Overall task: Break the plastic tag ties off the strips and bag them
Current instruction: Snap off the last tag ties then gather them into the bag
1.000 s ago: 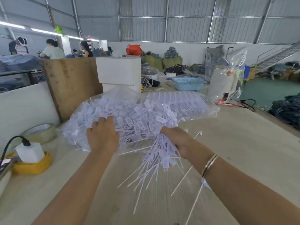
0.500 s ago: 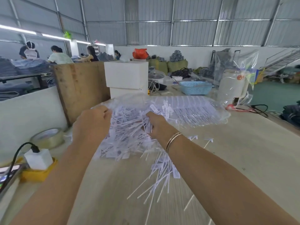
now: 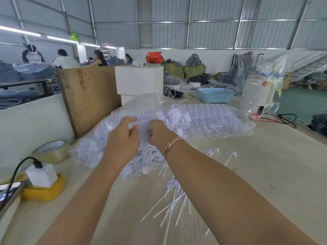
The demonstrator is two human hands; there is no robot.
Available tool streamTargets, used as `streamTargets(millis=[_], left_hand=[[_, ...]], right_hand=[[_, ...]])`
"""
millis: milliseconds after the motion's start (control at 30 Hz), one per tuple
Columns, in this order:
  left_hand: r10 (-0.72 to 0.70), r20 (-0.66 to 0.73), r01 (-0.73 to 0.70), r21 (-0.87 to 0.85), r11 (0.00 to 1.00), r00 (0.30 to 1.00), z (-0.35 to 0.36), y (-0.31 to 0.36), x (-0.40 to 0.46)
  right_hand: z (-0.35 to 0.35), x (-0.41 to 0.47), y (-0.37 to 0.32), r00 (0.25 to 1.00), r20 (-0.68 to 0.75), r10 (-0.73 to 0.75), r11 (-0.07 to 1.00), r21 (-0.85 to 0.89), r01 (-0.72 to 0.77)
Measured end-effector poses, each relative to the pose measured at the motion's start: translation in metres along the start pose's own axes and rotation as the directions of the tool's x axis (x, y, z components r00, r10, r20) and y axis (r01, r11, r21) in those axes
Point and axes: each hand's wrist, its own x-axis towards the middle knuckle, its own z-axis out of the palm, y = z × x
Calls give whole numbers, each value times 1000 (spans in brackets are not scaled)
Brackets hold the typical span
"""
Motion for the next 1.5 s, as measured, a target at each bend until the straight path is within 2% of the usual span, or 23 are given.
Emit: streamTargets(millis=[33,67,100,167,200,233,267,300,367,433,500,567,767,867,967,1033,1100,1133,1200,1300,1367,1433,1500], left_hand=[[31,-22,-31,-7,999,999,2,4,-3],[124,-69,-120,51,991,990,3,6,-8],[269,-99,-253,147,956,958,4,6,-14],[569,-10,-537,318,782,822,6,1,-32],[619,137,-621,361,696,774,8,-3,-41],[574,290,-642,399,655,766,11,-9,-49],[439,420,-605,480,635,794,15,-15,-55],[298,478,-555,597,579,826,19,-24,-56],[150,494,-508,754,416,856,23,-36,-57],[125,493,-503,785,362,861,20,-36,-55],[192,438,-478,801,360,878,19,-40,-51],[266,399,-475,801,365,878,17,-38,-47],[438,483,-641,678,361,758,23,-15,-65],[454,512,-682,597,422,729,24,-13,-77],[326,577,-662,624,415,749,22,-10,-82],[115,547,-548,755,359,829,14,-7,-82],[28,508,-493,819,295,861,4,-11,-78],[9,519,-504,825,256,855,-2,-11,-76],[11,635,-629,763,149,773,-10,-12,-74],[113,780,-784,590,194,615,-8,-11,-76],[192,809,-831,533,162,556,-7,-2,-73],[327,737,-805,567,176,591,-12,-2,-57],[479,564,-728,622,289,672,-22,-3,-38]], right_hand=[[0,-1,3,999,39,28,979,-204,-19],[-1,3,4,999,54,6,851,-524,23],[-3,7,7,998,53,-23,744,-666,52],[-14,8,8,990,133,-38,670,-732,124],[-21,3,5,982,183,-55,608,-774,178],[-28,-1,3,974,215,-76,614,-759,216],[-35,-5,2,982,179,-67,682,-710,176],[-39,-5,0,987,156,-48,698,-701,145],[-43,-10,-2,988,150,-47,616,-774,147],[-45,-10,-2,981,186,-48,534,-826,182],[-47,-14,-2,983,180,-37,448,-876,177],[-47,-17,-2,983,182,-27,422,-889,177],[-37,-17,-7,977,215,4,587,-791,172],[-30,-18,-1,966,244,84,592,-792,148],[-32,-26,10,953,262,153,614,-781,116],[-36,-28,13,953,264,149,637,-763,112],[-38,-30,10,961,245,128,637,-763,110],[-38,-30,10,965,232,120,621,-776,110],[-36,-31,9,970,222,101,635,-765,109],[-29,-27,13,979,194,67,666,-739,101],[-25,-27,16,978,192,80,679,-729,87],[-22,-26,19,962,252,105,580,-801,146],[-21,-27,19,951,284,125,420,-883,208]])
